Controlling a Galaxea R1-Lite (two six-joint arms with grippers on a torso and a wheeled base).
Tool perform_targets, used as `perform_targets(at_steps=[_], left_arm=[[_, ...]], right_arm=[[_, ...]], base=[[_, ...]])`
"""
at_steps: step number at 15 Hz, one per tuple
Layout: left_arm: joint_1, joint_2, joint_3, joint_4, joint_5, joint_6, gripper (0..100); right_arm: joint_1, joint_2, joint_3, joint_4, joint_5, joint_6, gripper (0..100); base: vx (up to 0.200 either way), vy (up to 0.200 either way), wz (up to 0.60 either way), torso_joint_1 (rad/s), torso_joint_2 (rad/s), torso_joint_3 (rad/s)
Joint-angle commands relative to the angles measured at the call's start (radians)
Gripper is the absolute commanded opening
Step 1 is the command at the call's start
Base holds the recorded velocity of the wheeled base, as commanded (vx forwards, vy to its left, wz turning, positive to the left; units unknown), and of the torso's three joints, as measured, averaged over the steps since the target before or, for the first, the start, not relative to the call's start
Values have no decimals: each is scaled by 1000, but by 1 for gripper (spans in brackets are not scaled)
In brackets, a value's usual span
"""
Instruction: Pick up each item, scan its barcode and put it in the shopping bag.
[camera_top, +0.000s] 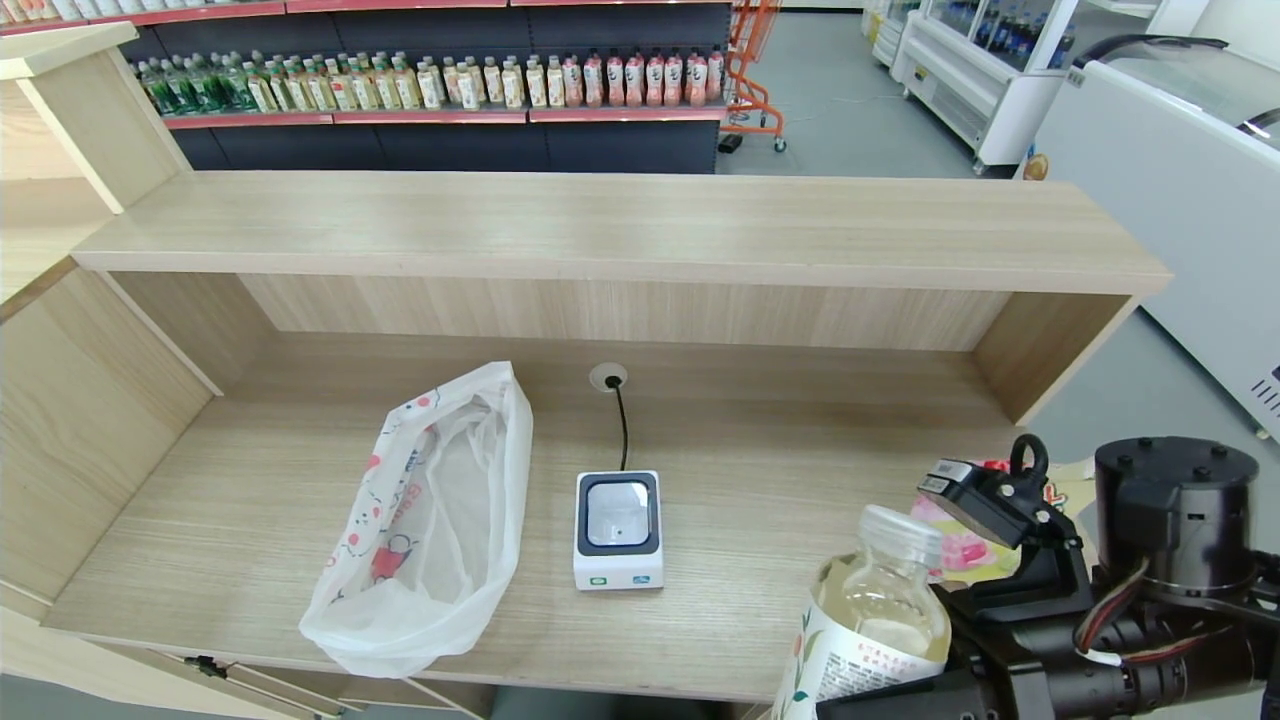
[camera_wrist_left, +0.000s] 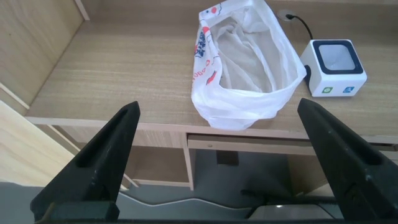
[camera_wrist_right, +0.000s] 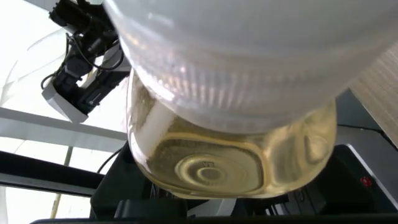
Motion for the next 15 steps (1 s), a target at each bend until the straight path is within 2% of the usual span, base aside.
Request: perform_targets(at_steps=[1, 15], left_arm=[[0, 0, 0, 0, 0, 0, 100], [0, 0, 0, 0, 0, 0, 100]], right_arm=[[7, -11, 2, 0, 0, 2, 0], [8, -41, 2, 5, -1, 6, 0]], base=[[0, 0, 0, 0, 0, 0], [0, 0, 0, 0, 0, 0]])
